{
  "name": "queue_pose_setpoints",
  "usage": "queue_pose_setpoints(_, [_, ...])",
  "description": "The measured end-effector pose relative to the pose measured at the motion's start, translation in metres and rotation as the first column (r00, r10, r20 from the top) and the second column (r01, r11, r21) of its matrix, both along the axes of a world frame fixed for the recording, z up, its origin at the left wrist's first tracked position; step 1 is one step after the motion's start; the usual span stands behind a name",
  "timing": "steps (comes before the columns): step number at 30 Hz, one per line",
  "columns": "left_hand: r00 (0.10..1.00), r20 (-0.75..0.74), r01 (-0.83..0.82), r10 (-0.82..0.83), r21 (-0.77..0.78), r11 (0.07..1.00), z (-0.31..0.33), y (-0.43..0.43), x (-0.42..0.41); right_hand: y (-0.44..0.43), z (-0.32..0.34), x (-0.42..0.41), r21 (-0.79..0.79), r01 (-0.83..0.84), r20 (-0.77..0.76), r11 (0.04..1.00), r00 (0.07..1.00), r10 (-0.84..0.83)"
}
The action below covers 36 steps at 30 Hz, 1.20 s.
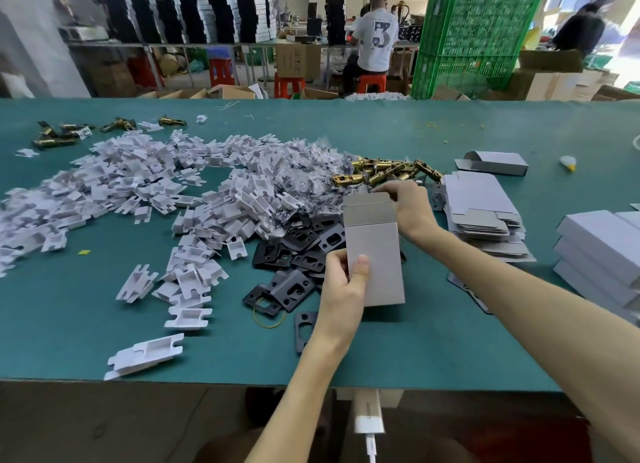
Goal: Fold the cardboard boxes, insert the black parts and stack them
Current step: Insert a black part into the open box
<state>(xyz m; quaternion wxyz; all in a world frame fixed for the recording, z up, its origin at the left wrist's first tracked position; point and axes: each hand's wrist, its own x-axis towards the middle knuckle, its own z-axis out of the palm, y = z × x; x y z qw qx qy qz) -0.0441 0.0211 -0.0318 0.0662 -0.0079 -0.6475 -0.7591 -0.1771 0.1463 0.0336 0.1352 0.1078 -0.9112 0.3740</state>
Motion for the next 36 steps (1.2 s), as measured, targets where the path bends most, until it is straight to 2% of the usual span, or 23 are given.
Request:
queue_pose_setpoints(3, [1.000,-0.012,0.023,-0.023,-0.026,0.999,0.000,0.001,0.001,0.008,0.016,0.004,-0.182,0.029,-0.032,0.983,0.999,-0.035])
queue_pose_setpoints(6, [0.999,-0.045,0.005,-0.008,-0.054,0.999,0.001,0.001,0.004,0.016,0.036,0.018,-0.374,-0.014,-0.043,0.927,0.999,-0.002])
queue_pose_setpoints(8, [0.997,-0.075,-0.001,-0.004,-0.065,0.998,0.001,0.000,0.004,0.022,0.047,0.032,-0.416,-0.087,-0.078,0.905,0.995,0.060])
queue_pose_setpoints(10, [0.994,-0.109,0.015,-0.023,-0.068,0.998,0.000,-0.001,0.004,0.026,0.054,0.046,-0.349,-0.182,-0.148,0.919,0.979,0.138])
queue_pose_setpoints(12, [0.990,-0.138,0.030,-0.040,-0.072,0.997,0.001,-0.001,0.005,0.027,0.056,0.057,-0.200,-0.252,-0.202,0.947,0.956,0.212])
queue_pose_setpoints(16, [0.990,-0.137,0.033,-0.044,-0.087,0.996,0.003,-0.001,0.007,0.025,0.049,0.066,0.107,-0.300,-0.143,0.948,0.939,0.314])
queue_pose_setpoints(18, [0.991,-0.128,0.030,-0.041,-0.084,0.996,0.004,-0.001,0.007,0.024,0.044,0.068,0.198,-0.309,-0.112,0.930,0.936,0.334])
queue_pose_setpoints(24, [0.991,-0.132,0.022,-0.036,-0.104,0.994,0.003,0.000,0.006,0.028,0.043,0.074,0.228,-0.338,-0.045,0.913,0.933,0.357])
queue_pose_setpoints(30, [0.991,-0.127,0.028,-0.039,-0.085,0.996,0.003,0.001,0.006,0.029,0.042,0.076,0.202,-0.319,-0.051,0.926,0.941,0.335])
queue_pose_setpoints(34, [0.991,-0.127,0.030,-0.042,-0.097,0.995,0.002,0.000,0.005,0.027,0.046,0.077,0.430,-0.323,0.041,0.843,0.940,0.339])
queue_pose_setpoints(36, [0.992,-0.118,0.026,-0.040,-0.114,0.993,0.001,0.000,0.004,0.028,0.046,0.079,0.439,-0.323,0.052,0.838,0.941,0.335])
